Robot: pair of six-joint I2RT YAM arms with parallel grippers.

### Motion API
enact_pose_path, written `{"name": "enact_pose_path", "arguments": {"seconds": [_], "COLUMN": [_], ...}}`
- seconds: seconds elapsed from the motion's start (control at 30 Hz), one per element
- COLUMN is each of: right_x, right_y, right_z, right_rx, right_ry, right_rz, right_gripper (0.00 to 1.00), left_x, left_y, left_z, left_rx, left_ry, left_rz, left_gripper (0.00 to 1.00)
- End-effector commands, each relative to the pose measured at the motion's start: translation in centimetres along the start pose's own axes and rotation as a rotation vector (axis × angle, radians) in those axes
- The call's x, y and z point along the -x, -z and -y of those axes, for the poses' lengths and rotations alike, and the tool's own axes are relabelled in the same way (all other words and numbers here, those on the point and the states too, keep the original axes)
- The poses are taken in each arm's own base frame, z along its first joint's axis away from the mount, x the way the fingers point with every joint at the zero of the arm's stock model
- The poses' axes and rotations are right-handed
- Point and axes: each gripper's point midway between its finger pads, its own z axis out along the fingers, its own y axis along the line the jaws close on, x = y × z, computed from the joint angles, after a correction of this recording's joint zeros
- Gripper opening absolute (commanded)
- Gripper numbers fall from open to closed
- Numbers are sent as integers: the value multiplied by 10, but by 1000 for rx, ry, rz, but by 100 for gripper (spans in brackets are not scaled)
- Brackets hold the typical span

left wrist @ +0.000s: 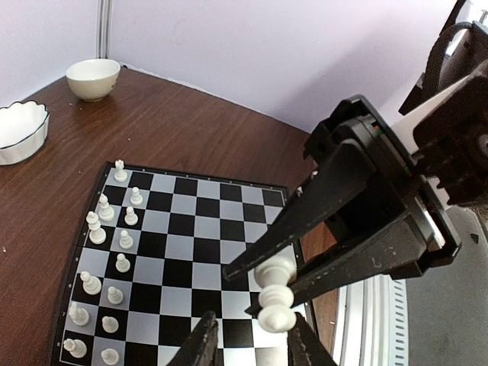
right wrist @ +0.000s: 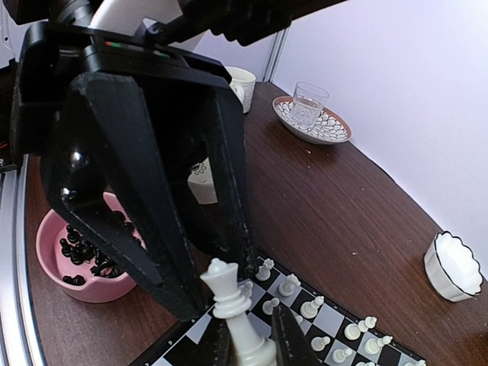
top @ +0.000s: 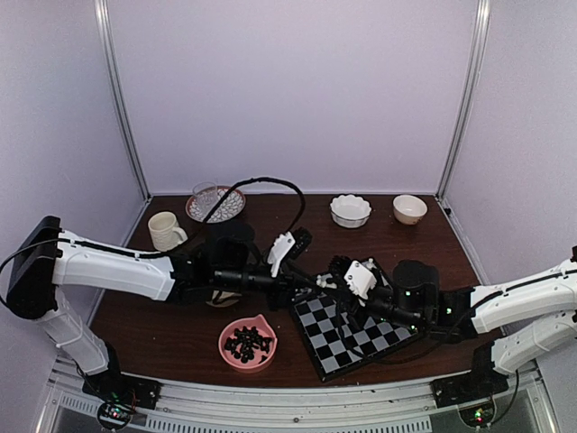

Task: Set up the chess pieces on the board
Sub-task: Pass from the right arm to the left

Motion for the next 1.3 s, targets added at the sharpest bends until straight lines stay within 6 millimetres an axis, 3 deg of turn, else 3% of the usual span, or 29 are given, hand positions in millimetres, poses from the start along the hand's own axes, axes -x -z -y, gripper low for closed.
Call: {"name": "enact_pose_path", "arguments": {"seconds": [0.0,0.13,0.47,0.6,0.7,0.9,1.13,1.27], "right_x": [5,3,2,2,2,1,-2,-1], "right_y": [2,0,-1,0,0,3,17,27], "right_z": [5,4,4,4,4,6,8,17], "right_rx": [-13,-10,-7,-6,-8,-19,-8,-51], "right_ry": [-33,-34,-36,-35,-33,-22,12,12], "right_rz": [27,22,20,22,21,19,29,43], "right_gripper": [8,8,8,10,19,45,64,67], "left_x": [28,29,31,30,30,24,8,-2], "left_y": [-2,-2,-3,-5,-6,-11,-11,-12], "left_z": [12,15,20,20,18,4,-11,-22], "left_rx": [-53,-69,-98,-100,-91,-8,87,138], "left_ry": [-35,-33,-33,-33,-32,-11,7,-11], "left_rz": [90,102,99,91,84,-17,-178,-240], "left_gripper": [31,30,1,0,0,0,0,0]}}
